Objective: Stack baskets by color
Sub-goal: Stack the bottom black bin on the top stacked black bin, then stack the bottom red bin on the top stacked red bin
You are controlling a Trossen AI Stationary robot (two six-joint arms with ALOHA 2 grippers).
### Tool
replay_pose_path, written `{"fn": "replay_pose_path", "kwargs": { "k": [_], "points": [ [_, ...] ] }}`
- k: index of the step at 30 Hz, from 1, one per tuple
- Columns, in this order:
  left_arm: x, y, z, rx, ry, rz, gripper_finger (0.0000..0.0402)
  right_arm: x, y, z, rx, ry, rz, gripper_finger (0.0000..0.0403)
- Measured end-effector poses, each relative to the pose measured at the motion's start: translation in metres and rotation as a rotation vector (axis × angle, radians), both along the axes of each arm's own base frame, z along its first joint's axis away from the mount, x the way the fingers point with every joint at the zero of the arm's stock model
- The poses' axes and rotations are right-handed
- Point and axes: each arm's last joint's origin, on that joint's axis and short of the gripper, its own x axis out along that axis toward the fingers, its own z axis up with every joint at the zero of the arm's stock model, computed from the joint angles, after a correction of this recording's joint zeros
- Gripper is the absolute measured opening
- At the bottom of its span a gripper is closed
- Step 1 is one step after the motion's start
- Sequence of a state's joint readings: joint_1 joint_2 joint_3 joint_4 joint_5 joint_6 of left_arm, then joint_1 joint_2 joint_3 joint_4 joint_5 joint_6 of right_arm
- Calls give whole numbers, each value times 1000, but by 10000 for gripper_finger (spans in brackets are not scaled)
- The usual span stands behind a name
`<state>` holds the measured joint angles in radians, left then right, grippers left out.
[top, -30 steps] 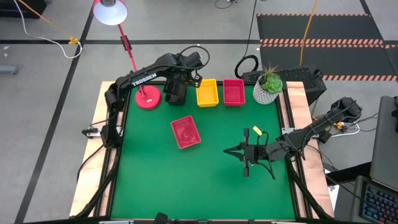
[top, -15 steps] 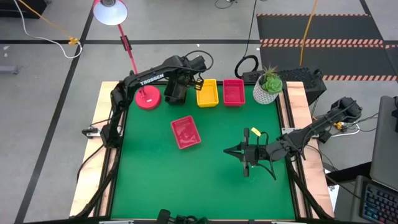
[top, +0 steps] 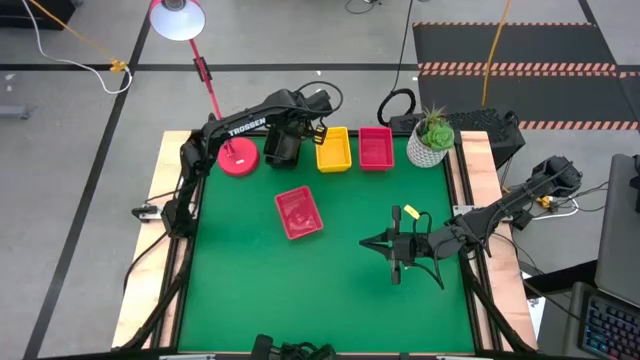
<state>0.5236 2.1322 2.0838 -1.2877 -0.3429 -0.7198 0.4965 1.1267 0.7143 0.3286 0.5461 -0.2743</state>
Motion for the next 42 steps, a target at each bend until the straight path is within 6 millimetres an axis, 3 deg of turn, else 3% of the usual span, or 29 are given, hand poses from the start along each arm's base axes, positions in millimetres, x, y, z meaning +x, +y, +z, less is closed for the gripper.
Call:
{"fn": "replay_pose_path", "kwargs": {
  "k": [11,21,27,38,42],
  "points": [
    [-1,4,-6,8,26,31,12,0,0,0,0,1,0,4],
    [-5,7,-27,-16,69,41,8,0,0,0,-2,4,0,4],
    [-4,9,-33,-5,64,46,49,0,0,0,-2,4,0,4],
    [-3,9,-34,0,71,8,44,0,0,-1,-3,5,0,4],
    [-2,3,-23,0,83,-119,28,0,0,-1,-5,10,1,4]
  ]
}}
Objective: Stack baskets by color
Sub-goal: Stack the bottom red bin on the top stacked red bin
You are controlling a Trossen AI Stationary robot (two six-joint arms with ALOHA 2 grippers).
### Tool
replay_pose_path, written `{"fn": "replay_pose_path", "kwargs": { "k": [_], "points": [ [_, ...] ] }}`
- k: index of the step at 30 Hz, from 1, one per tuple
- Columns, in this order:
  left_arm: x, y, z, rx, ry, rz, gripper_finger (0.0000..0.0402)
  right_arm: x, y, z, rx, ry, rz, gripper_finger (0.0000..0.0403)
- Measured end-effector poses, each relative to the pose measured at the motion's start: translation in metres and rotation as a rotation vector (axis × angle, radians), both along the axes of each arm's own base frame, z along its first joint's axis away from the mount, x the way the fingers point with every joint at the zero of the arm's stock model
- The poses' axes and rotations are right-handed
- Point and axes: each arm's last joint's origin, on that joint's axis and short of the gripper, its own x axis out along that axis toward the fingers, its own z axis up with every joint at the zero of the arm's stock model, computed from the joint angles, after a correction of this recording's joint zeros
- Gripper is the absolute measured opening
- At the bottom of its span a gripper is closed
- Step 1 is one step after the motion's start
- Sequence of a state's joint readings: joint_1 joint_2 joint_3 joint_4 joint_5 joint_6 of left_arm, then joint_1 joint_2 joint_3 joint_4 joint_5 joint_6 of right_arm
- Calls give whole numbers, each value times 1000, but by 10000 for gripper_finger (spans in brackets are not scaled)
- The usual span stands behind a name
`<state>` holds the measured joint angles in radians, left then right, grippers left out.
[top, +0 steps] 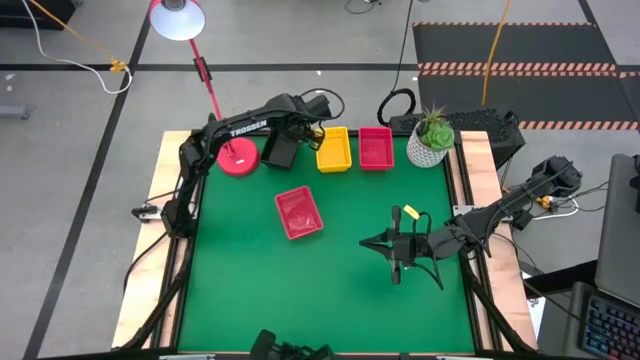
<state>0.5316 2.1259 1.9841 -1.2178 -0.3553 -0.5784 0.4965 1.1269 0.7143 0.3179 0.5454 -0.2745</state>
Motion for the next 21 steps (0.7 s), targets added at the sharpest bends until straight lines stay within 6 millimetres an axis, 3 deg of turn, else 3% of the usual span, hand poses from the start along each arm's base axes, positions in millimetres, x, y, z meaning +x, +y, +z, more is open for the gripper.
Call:
{"fn": "replay_pose_path", "kwargs": {
  "k": [5,10,17,21],
  "points": [
    [-10,-18,24,14,71,-120,4,0,0,0,-3,5,0,4],
    [-29,-21,36,-17,195,-173,12,0,0,-1,-7,13,0,4],
    [-34,-32,45,-82,216,-320,4,-1,0,-3,-14,30,0,4],
    [-38,-33,41,-105,234,-296,7,-1,0,-4,-15,39,-1,4]
  ]
}}
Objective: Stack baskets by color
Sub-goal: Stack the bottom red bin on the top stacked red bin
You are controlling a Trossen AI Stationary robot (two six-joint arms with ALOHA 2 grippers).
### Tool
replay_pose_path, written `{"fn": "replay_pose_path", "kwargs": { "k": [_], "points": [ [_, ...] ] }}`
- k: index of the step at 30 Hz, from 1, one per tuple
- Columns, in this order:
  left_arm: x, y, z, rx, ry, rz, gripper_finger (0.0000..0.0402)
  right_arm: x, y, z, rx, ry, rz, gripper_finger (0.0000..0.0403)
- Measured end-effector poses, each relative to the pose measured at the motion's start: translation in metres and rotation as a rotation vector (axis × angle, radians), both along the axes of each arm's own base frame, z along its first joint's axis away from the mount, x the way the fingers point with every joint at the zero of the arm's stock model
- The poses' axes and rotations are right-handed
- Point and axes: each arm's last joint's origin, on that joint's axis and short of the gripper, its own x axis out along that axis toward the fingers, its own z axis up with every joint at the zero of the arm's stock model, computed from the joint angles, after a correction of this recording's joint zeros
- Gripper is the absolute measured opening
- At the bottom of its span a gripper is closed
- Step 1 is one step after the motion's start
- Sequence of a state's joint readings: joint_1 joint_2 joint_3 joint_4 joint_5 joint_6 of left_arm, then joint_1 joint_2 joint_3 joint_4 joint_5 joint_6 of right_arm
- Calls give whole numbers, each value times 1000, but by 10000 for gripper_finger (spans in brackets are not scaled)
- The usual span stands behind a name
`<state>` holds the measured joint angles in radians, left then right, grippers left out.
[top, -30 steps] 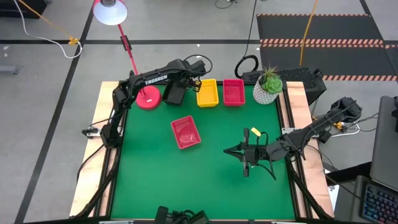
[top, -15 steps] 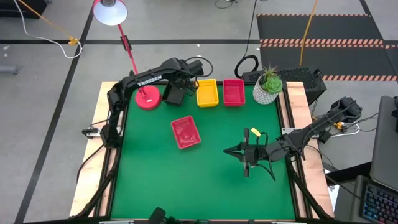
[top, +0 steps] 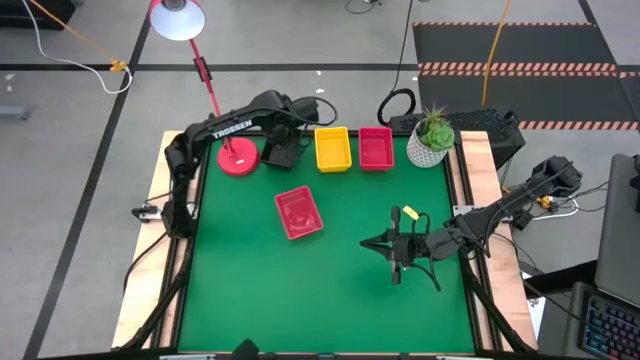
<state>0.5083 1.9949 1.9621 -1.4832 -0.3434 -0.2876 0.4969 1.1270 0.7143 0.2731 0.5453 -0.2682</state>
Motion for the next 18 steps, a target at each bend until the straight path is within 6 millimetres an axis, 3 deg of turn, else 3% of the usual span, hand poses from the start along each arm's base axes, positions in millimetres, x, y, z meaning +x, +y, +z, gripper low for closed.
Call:
{"fn": "replay_pose_path", "kwargs": {
  "k": [6,18],
  "points": [
    [-11,-5,-29,23,51,65,10,0,0,-1,14,10,-3,4],
    [-65,-8,-72,70,24,229,19,-1,0,-2,13,19,-2,4]
  ]
}}
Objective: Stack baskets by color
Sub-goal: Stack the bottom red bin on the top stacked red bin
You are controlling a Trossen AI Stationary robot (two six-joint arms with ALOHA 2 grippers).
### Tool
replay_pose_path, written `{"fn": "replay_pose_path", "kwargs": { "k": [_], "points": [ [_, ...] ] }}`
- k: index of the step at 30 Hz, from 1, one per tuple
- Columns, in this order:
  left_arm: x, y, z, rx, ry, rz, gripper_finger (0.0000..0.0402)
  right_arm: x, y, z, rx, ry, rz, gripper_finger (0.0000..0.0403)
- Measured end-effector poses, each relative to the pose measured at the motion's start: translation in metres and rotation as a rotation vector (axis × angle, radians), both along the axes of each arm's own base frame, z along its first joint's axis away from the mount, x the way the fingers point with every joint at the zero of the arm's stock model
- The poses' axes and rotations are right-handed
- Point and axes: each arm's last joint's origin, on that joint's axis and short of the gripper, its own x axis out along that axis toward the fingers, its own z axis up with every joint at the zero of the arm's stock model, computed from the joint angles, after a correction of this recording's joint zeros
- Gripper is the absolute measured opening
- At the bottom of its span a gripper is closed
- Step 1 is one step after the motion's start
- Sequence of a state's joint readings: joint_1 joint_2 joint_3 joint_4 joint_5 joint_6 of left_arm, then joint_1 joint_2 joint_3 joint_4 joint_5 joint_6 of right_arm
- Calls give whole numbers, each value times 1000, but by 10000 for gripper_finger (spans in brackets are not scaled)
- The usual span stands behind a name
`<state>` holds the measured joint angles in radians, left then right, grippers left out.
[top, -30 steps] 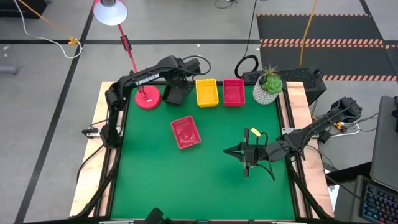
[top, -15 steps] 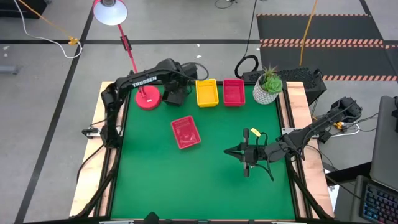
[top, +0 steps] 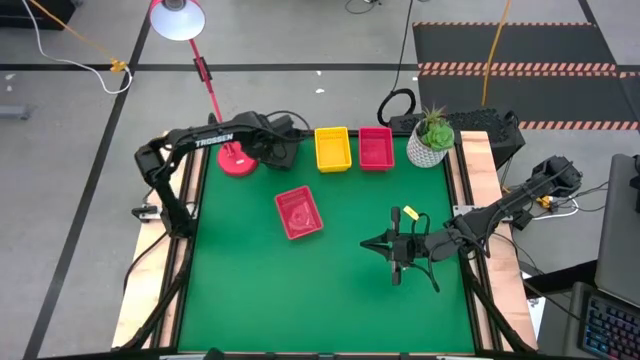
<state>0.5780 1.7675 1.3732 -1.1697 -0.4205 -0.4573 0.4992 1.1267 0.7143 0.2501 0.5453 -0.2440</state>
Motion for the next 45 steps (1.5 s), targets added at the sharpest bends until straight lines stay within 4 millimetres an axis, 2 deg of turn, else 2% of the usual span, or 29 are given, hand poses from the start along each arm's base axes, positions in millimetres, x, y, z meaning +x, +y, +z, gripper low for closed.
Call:
{"fn": "replay_pose_path", "kwargs": {
  "k": [6,11,14,20,27,32,40,42,45],
  "points": [
    [-7,-11,-17,33,-52,0,6,0,0,0,1,-2,0,4],
    [-5,-19,-30,48,-64,-17,10,0,0,0,0,-3,0,4],
    [1,-30,-32,75,-61,-60,10,0,0,0,11,-3,-2,4],
    [1,-62,7,166,-167,-190,4,2,-4,1,53,-14,-28,4],
    [-25,-107,70,164,-396,-446,4,5,-10,1,108,-21,-69,4],
    [-53,-136,105,193,-519,-664,7,8,-18,1,254,-38,-135,4],
    [-102,-164,140,290,-636,-954,3,10,-24,1,312,-49,-173,4],
    [-113,-168,145,296,-671,-978,4,10,-24,2,311,-53,-172,4],
    [-123,-173,151,277,-777,-914,17,9,-24,5,342,-67,-175,4]
  ]
}}
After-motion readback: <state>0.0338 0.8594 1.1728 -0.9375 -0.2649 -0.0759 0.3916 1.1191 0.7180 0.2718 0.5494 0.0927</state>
